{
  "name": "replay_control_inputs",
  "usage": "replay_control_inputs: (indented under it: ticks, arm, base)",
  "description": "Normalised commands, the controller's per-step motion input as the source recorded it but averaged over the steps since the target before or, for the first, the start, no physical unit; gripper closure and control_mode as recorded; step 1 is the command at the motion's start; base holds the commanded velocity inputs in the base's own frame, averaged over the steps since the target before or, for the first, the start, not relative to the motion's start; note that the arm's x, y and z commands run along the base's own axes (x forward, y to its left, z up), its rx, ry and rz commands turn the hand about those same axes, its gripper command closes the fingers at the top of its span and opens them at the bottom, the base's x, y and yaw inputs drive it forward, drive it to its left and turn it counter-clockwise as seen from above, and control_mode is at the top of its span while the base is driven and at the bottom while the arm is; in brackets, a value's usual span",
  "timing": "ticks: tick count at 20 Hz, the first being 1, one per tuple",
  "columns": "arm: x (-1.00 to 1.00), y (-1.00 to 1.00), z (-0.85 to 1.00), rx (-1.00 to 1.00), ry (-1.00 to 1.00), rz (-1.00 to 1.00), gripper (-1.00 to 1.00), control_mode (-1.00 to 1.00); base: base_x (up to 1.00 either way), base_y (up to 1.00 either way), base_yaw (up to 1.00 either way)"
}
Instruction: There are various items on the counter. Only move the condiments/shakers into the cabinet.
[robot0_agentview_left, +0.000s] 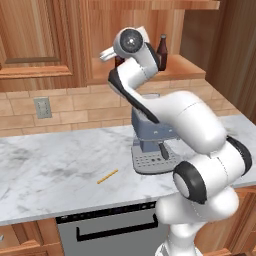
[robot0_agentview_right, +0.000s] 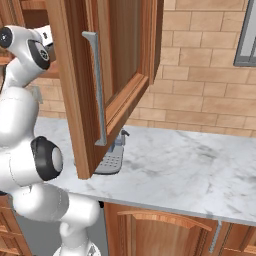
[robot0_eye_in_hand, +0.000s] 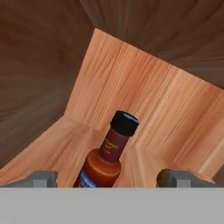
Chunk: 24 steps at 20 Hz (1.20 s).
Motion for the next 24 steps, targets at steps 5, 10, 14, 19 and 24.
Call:
replay_control_inputs:
  ticks: [5,10,14,19,24]
  arm:
    - [-0.84,0.0,-0.12,0.01,-0.08,-0.01,-1.0,-1.0]
    - [-1.0,-0.05,-0.32,0.0,-0.06,-0.04,-1.0,-1.0]
    - [-1.0,-0.35,-0.5,0.0,-0.01,-0.02,-1.0,-1.0]
    - [-1.0,-0.46,-0.48,0.04,-0.01,-0.04,-1.0,-1.0]
    - [-1.0,-0.7,-0.35,0.12,-0.07,-0.09,-1.0,-1.0]
  base:
    - [0.0,0.0,0.0]
    - [0.0,0.0,0.0]
    - [0.0,0.0,0.0]
    - [0.0,0.0,0.0]
    - [0.0,0.0,0.0]
